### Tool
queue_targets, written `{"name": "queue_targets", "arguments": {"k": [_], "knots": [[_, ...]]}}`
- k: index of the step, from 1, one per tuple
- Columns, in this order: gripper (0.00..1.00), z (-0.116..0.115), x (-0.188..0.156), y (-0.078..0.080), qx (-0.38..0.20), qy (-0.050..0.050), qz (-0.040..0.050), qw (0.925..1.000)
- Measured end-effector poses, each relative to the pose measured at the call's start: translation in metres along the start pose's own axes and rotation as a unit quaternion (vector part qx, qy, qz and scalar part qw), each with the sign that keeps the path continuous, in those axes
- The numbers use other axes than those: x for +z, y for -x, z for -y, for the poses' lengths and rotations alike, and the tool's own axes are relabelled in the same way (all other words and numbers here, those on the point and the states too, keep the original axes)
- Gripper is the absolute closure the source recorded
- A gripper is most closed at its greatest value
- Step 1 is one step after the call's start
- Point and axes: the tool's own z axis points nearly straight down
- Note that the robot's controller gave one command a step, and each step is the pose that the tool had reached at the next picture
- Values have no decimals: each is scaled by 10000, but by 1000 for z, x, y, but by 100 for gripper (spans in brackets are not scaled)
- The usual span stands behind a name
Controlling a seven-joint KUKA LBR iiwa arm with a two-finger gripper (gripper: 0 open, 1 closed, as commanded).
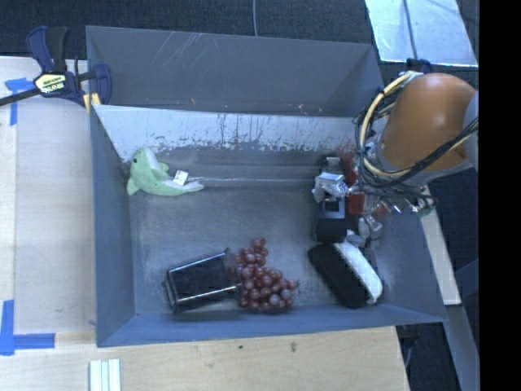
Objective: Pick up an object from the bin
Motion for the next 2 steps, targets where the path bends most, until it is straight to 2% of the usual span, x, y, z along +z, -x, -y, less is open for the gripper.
{"name": "queue_targets", "arguments": {"k": [1, 2], "knots": [[0, -1, 11, 7, -888, 12, -6, 9961], [0, 18, 37, 20, -127, -19, 42, 9999]]}}
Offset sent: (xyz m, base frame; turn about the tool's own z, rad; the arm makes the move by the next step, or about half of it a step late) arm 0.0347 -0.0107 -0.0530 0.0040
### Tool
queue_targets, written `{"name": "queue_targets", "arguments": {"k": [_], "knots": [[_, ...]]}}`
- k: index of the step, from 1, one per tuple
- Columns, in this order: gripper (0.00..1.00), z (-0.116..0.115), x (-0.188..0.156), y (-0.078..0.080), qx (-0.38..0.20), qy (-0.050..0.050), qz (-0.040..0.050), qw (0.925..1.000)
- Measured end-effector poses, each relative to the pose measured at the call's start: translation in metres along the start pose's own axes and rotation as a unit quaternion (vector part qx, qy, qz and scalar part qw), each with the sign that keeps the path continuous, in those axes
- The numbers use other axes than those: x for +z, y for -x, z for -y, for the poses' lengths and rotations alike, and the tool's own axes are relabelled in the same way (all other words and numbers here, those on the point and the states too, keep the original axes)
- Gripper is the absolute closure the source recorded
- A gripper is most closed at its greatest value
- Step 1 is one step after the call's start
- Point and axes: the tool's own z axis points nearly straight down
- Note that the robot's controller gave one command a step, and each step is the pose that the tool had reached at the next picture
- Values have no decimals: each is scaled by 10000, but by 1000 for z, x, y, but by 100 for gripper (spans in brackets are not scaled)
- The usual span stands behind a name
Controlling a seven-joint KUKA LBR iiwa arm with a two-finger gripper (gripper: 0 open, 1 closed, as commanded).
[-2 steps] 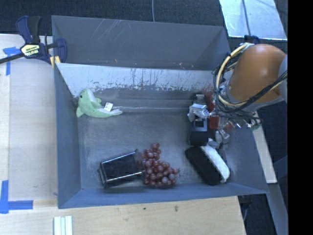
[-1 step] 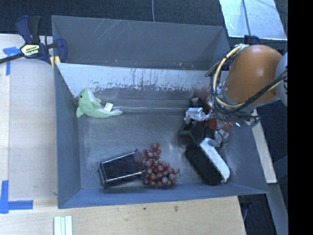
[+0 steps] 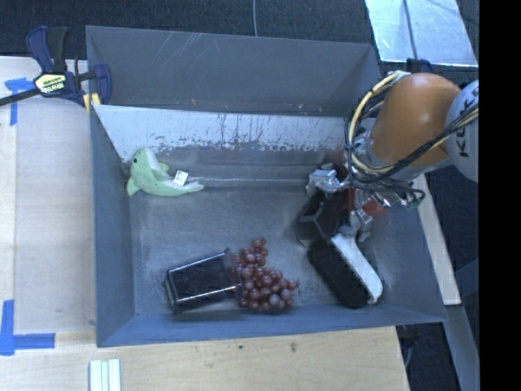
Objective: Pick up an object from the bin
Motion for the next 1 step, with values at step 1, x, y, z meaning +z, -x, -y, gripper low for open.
{"name": "queue_targets", "arguments": {"k": [1], "knots": [[100, 20, 14, 15, -2073, 48, -3, 9783]]}}
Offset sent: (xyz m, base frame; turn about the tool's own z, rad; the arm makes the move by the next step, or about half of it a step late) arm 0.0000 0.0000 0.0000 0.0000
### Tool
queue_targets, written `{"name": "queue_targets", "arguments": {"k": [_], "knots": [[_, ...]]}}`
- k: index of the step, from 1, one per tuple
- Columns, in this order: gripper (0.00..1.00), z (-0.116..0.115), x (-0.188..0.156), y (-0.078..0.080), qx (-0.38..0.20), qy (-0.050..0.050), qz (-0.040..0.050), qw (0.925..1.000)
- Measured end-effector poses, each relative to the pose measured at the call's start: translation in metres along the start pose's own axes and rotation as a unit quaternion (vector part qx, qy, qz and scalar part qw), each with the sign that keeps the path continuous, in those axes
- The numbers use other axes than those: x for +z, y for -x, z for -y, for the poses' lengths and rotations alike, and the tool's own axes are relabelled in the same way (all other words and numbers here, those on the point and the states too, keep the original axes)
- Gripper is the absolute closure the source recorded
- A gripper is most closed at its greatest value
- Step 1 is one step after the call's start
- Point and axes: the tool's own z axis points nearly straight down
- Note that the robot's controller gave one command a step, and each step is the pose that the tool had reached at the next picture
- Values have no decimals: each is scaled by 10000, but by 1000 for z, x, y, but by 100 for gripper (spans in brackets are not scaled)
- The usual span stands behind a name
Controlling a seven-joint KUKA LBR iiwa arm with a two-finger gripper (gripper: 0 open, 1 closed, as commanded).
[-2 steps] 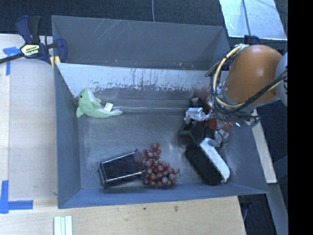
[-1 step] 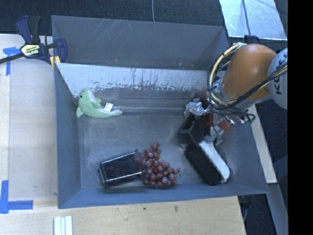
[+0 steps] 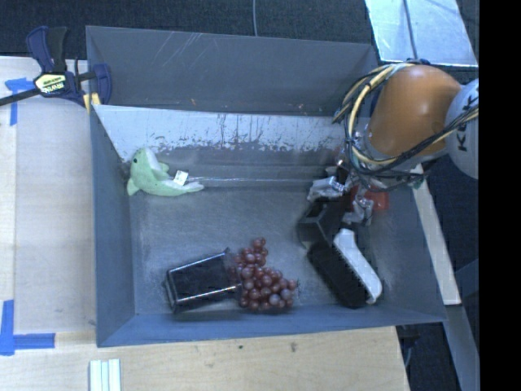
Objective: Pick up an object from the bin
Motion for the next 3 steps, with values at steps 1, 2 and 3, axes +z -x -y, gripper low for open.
{"name": "queue_targets", "arguments": {"k": [1, 2, 3], "knots": [[100, 0, 0, 0, 8, -1, 2, 10000], [100, 0, 0, 0, 8, 0, 2, 10000], [100, 0, 0, 0, 9, 1, 1, 10000]]}}
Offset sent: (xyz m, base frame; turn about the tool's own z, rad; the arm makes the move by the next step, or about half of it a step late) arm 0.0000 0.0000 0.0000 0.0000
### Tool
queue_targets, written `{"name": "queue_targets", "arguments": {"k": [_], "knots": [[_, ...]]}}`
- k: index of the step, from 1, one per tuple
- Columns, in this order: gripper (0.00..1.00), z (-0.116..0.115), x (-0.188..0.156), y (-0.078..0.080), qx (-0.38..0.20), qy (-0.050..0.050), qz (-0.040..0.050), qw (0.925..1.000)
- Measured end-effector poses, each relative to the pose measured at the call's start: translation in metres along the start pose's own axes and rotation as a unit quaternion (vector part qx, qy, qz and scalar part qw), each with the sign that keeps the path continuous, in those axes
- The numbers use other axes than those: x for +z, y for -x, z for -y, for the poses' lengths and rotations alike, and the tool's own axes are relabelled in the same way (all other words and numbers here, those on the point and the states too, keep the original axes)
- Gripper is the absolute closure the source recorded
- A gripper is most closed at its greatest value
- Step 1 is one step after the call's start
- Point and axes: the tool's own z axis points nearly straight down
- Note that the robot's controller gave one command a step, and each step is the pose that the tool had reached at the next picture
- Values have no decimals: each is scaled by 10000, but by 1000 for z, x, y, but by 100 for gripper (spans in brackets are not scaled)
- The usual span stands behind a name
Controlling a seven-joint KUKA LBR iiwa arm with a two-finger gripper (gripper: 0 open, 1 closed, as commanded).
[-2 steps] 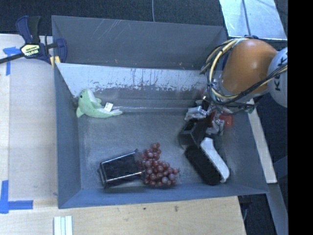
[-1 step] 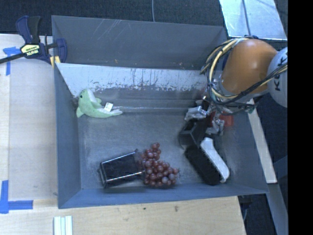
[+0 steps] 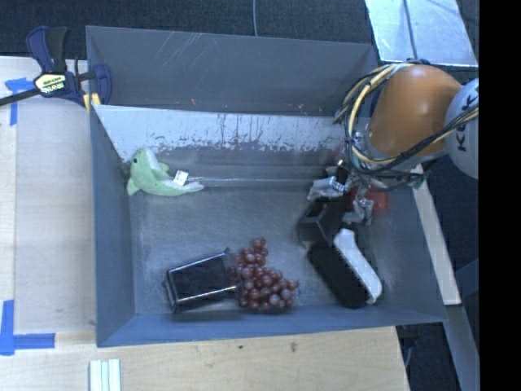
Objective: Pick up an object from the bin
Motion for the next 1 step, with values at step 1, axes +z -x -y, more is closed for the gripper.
{"name": "queue_targets", "arguments": {"k": [1], "knots": [[100, 0, 0, 0, 1, 1, 0, 10000]]}}
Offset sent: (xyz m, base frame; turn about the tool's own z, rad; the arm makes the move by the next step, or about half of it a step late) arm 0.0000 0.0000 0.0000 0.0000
